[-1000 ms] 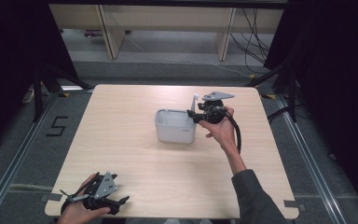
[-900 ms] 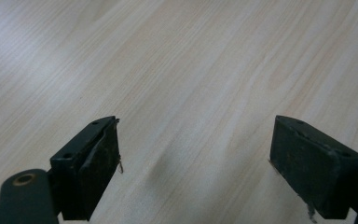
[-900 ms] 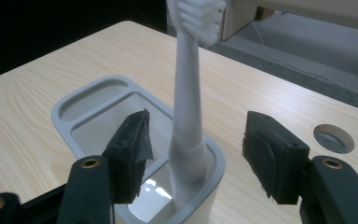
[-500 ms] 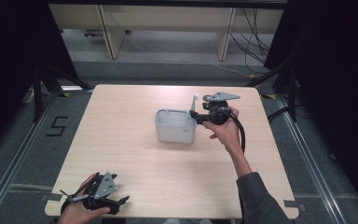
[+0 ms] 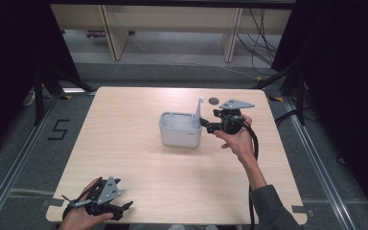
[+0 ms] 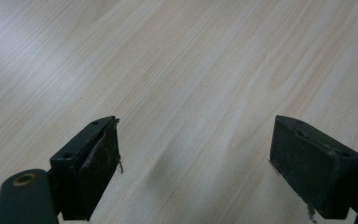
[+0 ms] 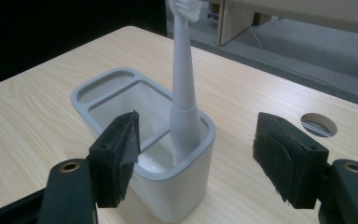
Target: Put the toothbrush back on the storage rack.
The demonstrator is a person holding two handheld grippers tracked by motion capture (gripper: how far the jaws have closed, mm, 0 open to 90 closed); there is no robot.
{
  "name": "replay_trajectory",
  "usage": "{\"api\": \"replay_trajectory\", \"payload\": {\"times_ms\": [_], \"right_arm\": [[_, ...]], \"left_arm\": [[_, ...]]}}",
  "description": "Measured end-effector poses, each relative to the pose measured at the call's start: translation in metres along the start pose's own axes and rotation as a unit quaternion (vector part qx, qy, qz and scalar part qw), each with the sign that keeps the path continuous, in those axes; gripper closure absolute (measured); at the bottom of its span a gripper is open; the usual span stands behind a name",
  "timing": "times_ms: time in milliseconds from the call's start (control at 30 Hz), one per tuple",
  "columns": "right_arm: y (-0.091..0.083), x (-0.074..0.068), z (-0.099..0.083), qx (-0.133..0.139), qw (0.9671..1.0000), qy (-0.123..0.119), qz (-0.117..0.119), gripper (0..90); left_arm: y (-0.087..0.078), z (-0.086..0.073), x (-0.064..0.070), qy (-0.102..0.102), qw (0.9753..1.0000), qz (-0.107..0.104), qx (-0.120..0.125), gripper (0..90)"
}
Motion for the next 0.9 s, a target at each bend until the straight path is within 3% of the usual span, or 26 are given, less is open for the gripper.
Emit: {"api": "replay_trajectory", "payload": {"times_ms": [33,133,200,233,267,300,467,500,633,667,733,867,900], "right_arm": [[-0.001,-0.002,-0.001,-0.001,0.9999,0.011,-0.002,31.7],[-0.005,-0.002,-0.003,0.002,1.0,0.0,0.001,31.3],[-0.006,-0.006,-0.004,0.004,0.9998,0.017,0.002,30.4],[-0.006,-0.006,-0.004,0.007,0.9999,0.005,0.007,30.0],[-0.008,-0.007,-0.005,0.003,0.9999,0.016,0.0,30.0],[-0.008,-0.007,-0.006,0.003,1.0,0.006,0.004,29.8],[-0.012,-0.013,-0.009,0.01,0.9999,0.01,0.009,28.8],[-0.013,-0.014,-0.009,0.012,0.9998,0.015,0.007,28.7],[-0.015,-0.016,-0.012,0.01,0.9999,0.001,0.01,28.5],[-0.016,-0.018,-0.013,0.01,0.9999,0.008,0.008,28.4],[-0.017,-0.019,-0.015,0.006,0.9999,0.008,0.012,28.3],[-0.018,-0.022,-0.019,0.007,0.9998,0.013,0.013,27.0],[-0.018,-0.021,-0.02,0.007,0.9999,0.0,0.014,26.8]], "left_arm": [[0.0,0.0,0.0,0.001,1.0,0.0,0.0,15.3],[0.0,0.0,0.0,-0.003,1.0,-0.002,0.002,15.3],[0.0,0.0,0.0,0.0,1.0,-0.001,0.0,15.2],[0.0,0.0,0.0,0.001,1.0,0.0,-0.001,15.3],[0.0,0.0,0.0,-0.002,1.0,-0.002,0.002,15.3],[0.0,0.0,0.0,-0.003,1.0,-0.002,0.002,15.3],[0.0,0.0,0.0,0.0,1.0,0.0,0.0,15.2],[0.001,0.001,0.002,-0.01,0.9999,-0.004,0.008,15.2],[0.001,0.0,0.001,-0.003,1.0,-0.002,0.003,15.2],[0.001,0.001,0.003,-0.011,0.9999,-0.006,0.008,15.3],[0.0,0.0,0.0,0.001,1.0,0.0,-0.001,15.2],[0.001,0.001,0.003,-0.009,0.9999,-0.006,0.007,15.3],[0.0,0.0,0.001,-0.002,1.0,-0.003,0.002,15.3]]}}
Point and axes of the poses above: each handheld gripper's, and its own axes: y roughly forward along the jaws, z roughly out of its top, x roughly to its right, the point moved 10 cm from there along y, roughly forward along the jaws, and after that the axes turned 13 degrees about -y, right-handed, at the moved point
